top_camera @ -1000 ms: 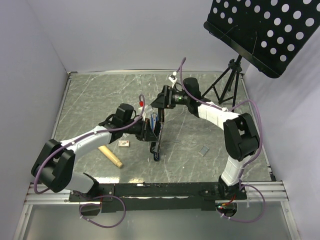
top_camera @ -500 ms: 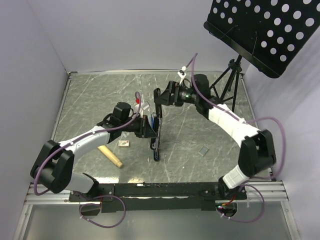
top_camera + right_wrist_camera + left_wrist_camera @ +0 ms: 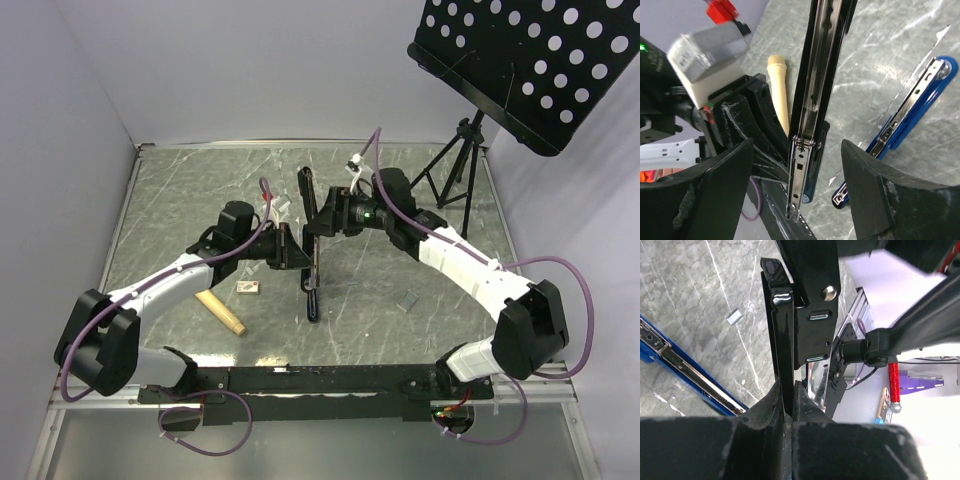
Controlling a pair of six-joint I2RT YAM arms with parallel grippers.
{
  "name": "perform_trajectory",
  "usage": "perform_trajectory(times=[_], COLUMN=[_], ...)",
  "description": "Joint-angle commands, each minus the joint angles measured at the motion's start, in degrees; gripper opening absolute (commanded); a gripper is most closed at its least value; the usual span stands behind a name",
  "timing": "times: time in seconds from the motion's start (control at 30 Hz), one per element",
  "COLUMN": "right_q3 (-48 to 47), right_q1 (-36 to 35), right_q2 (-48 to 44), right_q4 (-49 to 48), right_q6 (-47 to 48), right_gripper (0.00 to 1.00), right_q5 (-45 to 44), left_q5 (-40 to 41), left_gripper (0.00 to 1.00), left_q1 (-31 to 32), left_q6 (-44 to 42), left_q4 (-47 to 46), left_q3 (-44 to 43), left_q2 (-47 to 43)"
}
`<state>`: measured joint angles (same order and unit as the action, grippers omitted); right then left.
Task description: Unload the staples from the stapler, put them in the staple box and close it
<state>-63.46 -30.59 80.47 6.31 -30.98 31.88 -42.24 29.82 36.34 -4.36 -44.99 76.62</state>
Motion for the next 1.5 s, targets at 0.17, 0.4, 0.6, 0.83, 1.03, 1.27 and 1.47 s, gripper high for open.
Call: perform_trajectory(times=[0.17,0.4,0.6,0.83,1.03,1.27,1.47], right_q3=[-1.4,-1.58,-3.15,-7.55,-12.9,-15.54,-25.74], right_q1=[-4.3,-5.88,-5.45,-0.54,4.39,8.0,9.05], right_q2=[1.44,1.71,1.27,2.33,6.53,11.1,22.44], right_q4=[1.51,0.02,1.77,8.19,16.7,20.31,31.12], right_q6=[0.31,0.57,1.71,7.5,15.67,20.51,27.64], right_gripper=[0.6,0.11,0.0,0.0,0.0,0.0,0.0], right_q5=[-9.02,-11.14,-12.89,-14.21,-17.1,-16.84,-25.62], left_q5=[-1.8,-1.71,-0.3,-1.27,0.4,1.19,18.13], left_gripper=[0.01,0.01,0.44,0.83,0.99,0.97,0.97], left_q1=[-0.03,-0.03,-0.12,-0.12,-0.12,-0.12,-0.12], left_q6=[1.28,1.37,-2.49,-6.01,-11.98,-12.34,-17.79], left_q4=[-8.56,-7.95,-1.89,2.41,11.46,12.69,19.39], left_q3=[-1.42,-1.41,-3.61,-3.87,-6.86,-8.26,-9.59], left_q2=[-2.26,-3.23,-3.84,-6.57,-9.81,-11.76,-14.56])
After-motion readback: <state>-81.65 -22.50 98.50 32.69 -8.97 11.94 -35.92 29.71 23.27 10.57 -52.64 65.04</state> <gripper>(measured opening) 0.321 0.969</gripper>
